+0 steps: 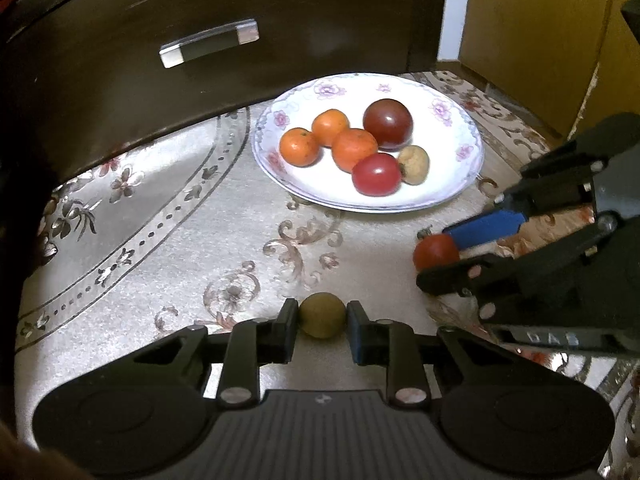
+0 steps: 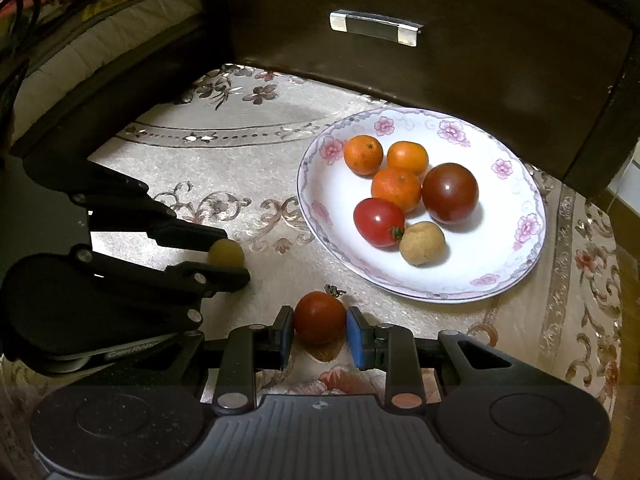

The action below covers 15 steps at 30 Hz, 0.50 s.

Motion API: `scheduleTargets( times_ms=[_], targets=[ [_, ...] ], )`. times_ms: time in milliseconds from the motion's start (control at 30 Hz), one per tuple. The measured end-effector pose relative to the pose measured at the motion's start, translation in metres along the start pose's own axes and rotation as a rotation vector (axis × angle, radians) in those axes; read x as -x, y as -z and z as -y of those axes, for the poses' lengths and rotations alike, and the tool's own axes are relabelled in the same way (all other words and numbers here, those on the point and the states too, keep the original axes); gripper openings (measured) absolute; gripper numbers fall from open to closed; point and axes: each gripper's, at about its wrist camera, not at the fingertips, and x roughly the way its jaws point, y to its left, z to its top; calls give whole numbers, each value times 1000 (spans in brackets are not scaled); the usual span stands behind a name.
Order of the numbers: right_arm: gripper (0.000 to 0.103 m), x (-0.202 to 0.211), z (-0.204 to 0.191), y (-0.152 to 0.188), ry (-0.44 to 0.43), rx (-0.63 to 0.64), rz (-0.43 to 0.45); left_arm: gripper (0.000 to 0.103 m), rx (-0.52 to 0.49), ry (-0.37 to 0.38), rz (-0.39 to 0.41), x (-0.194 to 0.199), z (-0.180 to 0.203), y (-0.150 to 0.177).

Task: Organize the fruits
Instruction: 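Grasp the yellow round fruit with the left tool while the right tool grasps the small red tomato, then carry the yellow fruit toward the bowl with the left tool while the right tool carries the red tomato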

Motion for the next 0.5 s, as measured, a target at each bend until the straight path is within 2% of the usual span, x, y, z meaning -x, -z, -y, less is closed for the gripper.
scheduleTargets(
  times_ms=[500],
  targets=[
    [25, 40, -1, 10, 55, -10, 69, 32, -8, 0, 61, 40, 23, -2]
  ],
)
